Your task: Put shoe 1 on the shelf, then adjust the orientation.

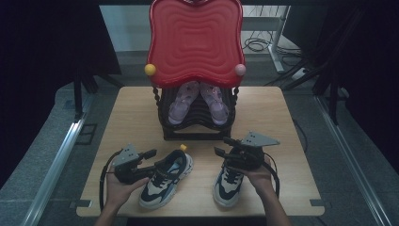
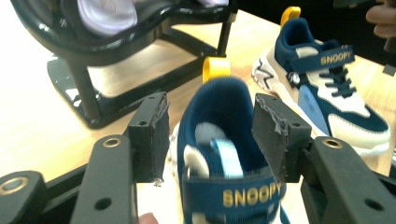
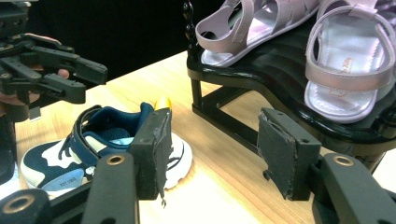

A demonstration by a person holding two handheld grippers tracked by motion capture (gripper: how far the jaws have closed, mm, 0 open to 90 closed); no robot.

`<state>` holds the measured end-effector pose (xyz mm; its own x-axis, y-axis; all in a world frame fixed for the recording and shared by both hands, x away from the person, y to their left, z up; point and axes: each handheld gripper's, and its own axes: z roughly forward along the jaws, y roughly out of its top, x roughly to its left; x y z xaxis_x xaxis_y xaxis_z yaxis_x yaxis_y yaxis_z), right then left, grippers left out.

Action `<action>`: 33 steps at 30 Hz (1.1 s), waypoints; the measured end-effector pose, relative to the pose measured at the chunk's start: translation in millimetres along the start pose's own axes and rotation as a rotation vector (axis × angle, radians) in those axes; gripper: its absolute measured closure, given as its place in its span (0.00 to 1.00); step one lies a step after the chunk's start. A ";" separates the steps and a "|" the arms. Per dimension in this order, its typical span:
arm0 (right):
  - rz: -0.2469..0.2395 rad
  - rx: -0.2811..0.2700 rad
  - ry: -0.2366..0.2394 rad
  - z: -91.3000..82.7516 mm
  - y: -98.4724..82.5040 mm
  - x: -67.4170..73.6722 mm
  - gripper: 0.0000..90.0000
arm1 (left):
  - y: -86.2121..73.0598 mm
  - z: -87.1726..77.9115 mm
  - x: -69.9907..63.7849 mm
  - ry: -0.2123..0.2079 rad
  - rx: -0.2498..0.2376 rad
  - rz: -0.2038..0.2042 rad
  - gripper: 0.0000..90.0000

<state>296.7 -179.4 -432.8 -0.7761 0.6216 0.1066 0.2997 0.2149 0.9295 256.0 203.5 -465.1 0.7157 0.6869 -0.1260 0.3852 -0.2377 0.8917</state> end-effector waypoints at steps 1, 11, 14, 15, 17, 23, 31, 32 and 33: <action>-0.002 0.001 0.001 0.9 -0.3 0.8 0.51 | -3.5 -1.6 0.1 -0.009 0.001 -0.011 0.52; -0.008 -0.004 0.009 1.8 0.0 3.7 0.50 | -25.9 -13.2 1.3 -0.054 0.050 -0.034 0.61; -0.005 -0.004 0.006 1.5 -1.8 2.7 0.50 | -29.2 -15.0 -3.0 -0.076 0.089 0.001 0.74; -0.001 0.001 0.006 1.8 -2.7 3.0 0.50 | -29.9 -15.5 -3.9 -0.079 0.095 0.005 0.78; 0.001 0.008 0.008 3.1 -4.0 4.6 0.50 | -31.1 -16.9 -5.8 -0.093 0.106 0.010 0.83; -0.020 0.034 0.013 8.3 -4.9 12.2 0.49 | -33.9 -18.0 -9.0 -0.131 0.126 0.012 0.94; -0.020 0.060 0.011 15.6 -8.1 14.4 0.49 | -37.5 -10.4 -18.4 -0.175 0.172 -0.012 0.98; -0.020 0.063 0.010 16.1 -8.3 14.8 0.49 | -37.9 -9.0 -20.8 -0.191 0.184 -0.009 0.98; -0.020 0.065 0.011 16.7 -8.5 15.5 0.49 | -38.0 -7.9 -23.1 -0.203 0.190 -0.011 0.98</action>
<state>291.4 -158.9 -445.0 -0.7883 0.6083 0.0920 0.3187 0.2759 0.9068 220.3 202.0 -492.6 0.8058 0.5429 -0.2366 0.4820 -0.3690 0.7947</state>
